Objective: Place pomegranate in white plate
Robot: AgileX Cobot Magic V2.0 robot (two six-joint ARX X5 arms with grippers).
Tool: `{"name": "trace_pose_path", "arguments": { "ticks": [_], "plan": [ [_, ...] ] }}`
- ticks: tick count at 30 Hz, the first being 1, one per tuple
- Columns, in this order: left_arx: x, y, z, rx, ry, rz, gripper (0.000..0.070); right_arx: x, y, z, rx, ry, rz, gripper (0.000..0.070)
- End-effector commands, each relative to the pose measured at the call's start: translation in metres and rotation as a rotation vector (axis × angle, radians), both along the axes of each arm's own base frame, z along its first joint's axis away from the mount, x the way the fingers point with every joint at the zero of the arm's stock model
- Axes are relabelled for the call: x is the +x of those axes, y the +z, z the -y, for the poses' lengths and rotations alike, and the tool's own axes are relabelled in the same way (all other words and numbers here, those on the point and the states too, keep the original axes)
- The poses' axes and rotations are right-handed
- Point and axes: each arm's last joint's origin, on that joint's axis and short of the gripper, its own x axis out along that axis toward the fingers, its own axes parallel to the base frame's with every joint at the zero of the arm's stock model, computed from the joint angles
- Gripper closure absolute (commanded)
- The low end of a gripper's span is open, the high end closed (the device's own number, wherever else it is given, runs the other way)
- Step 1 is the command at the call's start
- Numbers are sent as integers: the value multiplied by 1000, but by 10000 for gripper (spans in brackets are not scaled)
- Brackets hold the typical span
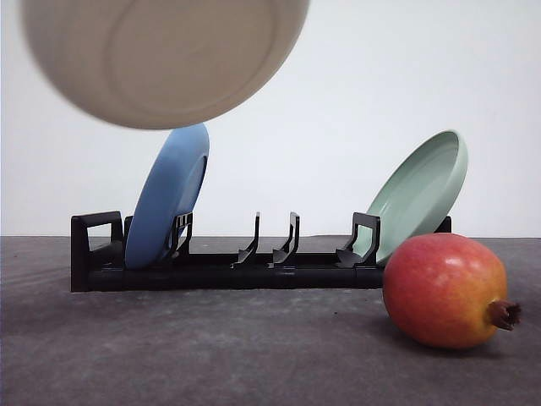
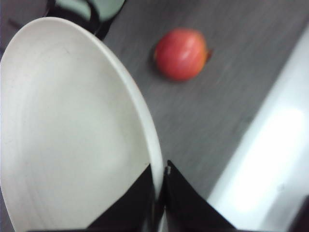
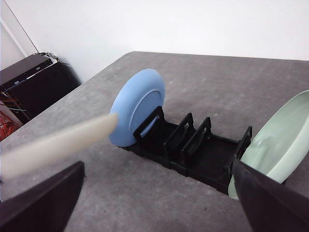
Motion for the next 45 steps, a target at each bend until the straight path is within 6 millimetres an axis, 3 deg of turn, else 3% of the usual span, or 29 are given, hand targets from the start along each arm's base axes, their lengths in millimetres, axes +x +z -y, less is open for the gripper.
{"name": "trace_pose_path", "arguments": {
  "ticks": [1, 12, 21, 29, 33, 35, 40, 43, 45],
  "plan": [
    [-3, -11, 7, 36, -20, 16, 697, 0, 5, 0, 1, -1, 14, 79],
    [-17, -108, 26, 154, -24, 75, 697, -1, 3, 0, 1, -1, -12, 79],
    [-28, -175, 38, 203, -24, 107, 697, -1, 3, 0, 1, -1, -13, 79],
    [-33, -217, 59, 292, -50, 147, 697, -1, 3, 0, 1, -1, -12, 79],
    [-34, -228, 61, 339, -58, 135, 689, -1, 3, 0, 1, -1, -12, 79],
    [-34, -228, 61, 332, -50, 134, 596, -1, 3, 0, 1, -1, -13, 79],
    [-33, -221, 59, 305, -36, 138, 240, -1, 3, -2, 1, 10, -18, 79],
    [-34, -210, 56, 262, 9, 131, 137, -2, 2, -4, 1, 31, -23, 79],
    [-35, -199, 52, 220, 49, 126, 131, -1, 1, -7, 2, 52, -41, 79]
  ]
}}
